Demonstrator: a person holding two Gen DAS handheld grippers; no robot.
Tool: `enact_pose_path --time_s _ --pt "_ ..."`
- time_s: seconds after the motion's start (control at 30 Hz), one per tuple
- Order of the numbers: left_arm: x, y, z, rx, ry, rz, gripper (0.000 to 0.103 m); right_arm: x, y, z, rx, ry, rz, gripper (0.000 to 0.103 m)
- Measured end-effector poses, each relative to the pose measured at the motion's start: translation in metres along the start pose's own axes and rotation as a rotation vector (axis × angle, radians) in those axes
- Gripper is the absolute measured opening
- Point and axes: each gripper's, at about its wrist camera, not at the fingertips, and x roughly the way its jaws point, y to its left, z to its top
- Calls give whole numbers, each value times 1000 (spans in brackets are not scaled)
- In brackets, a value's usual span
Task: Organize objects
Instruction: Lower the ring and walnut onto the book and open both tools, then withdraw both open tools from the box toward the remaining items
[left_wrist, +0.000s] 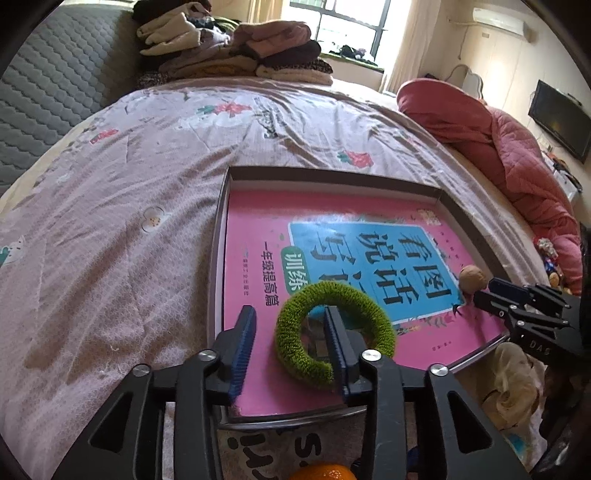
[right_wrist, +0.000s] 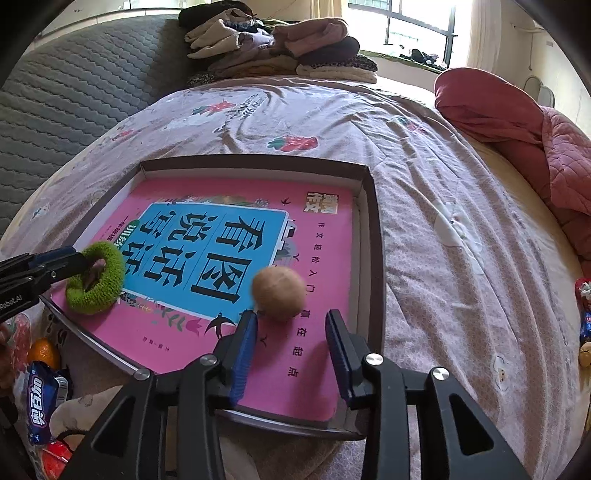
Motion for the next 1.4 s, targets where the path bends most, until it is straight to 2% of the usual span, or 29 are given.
enact_pose_path --time_s 0.1,0.37,0.83,1.27,1.4 --pt "-8 0 1 -12 -22 -7 46 -6 2 1 -17 -21 -25 39" --pt "-38 -9 1 -7 -87 -2 47 -21 8 3 -23 -60 2 40" --pt "-84 -30 -10 35 -155 4 48 -61 11 7 -18 -163 31 44" --pt "-124 -42 -27 70 -225 8 48 -96 16 -9 -29 -209 74 45" --pt "-132 -43 -33 67 -237 11 49 -106 18 -15 -38 -221 89 50"
